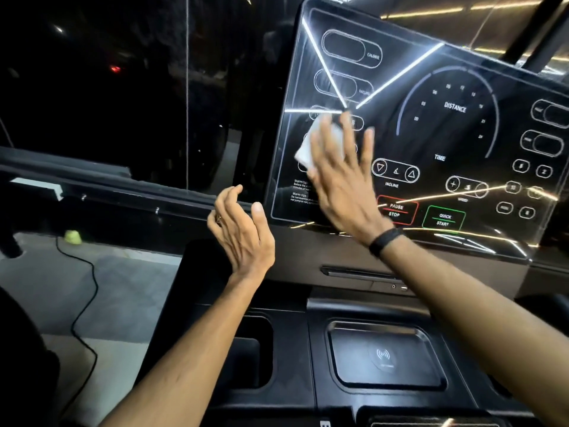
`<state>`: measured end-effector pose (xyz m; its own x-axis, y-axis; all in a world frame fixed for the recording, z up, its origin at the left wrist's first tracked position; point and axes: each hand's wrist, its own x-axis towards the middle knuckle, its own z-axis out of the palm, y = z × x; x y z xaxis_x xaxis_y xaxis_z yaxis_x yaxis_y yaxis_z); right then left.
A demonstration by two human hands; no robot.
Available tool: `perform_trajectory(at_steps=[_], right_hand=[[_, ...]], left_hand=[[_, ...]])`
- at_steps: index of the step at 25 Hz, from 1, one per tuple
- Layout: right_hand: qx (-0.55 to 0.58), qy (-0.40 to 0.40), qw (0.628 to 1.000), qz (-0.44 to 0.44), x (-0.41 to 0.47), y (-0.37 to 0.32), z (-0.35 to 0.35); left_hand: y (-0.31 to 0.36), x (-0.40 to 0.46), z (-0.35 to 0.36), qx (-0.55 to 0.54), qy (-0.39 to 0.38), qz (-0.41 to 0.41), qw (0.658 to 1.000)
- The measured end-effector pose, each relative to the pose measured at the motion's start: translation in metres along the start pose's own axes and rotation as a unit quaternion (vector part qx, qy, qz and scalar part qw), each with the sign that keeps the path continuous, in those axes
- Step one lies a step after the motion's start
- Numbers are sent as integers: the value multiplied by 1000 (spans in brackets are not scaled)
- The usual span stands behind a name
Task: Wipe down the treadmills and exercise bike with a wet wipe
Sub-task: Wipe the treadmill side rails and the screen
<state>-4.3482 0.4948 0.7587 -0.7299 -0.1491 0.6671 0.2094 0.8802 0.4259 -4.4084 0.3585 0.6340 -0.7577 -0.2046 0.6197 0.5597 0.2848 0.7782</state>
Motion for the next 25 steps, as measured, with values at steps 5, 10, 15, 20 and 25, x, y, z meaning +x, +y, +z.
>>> perform_trajectory(at_steps=[5, 10, 15, 20, 25], right_hand=[[-19, -2, 988, -156, -77, -32, 20], [97, 23, 984, -145, -70, -27, 17], [141, -37, 975, -167, -91, -30, 25], [7, -79, 992, -100, -33, -12, 4], [-13, -112, 962, -249, -43, -24, 11]], left_hand=[[1, -1, -1, 6, 3, 5, 1000], [1, -1, -1, 3, 1, 0, 1000], [2, 0, -1, 6, -2, 0, 1000], [0, -2, -1, 8, -1, 9, 1000], [1, -1, -2, 4, 4, -5, 1000]])
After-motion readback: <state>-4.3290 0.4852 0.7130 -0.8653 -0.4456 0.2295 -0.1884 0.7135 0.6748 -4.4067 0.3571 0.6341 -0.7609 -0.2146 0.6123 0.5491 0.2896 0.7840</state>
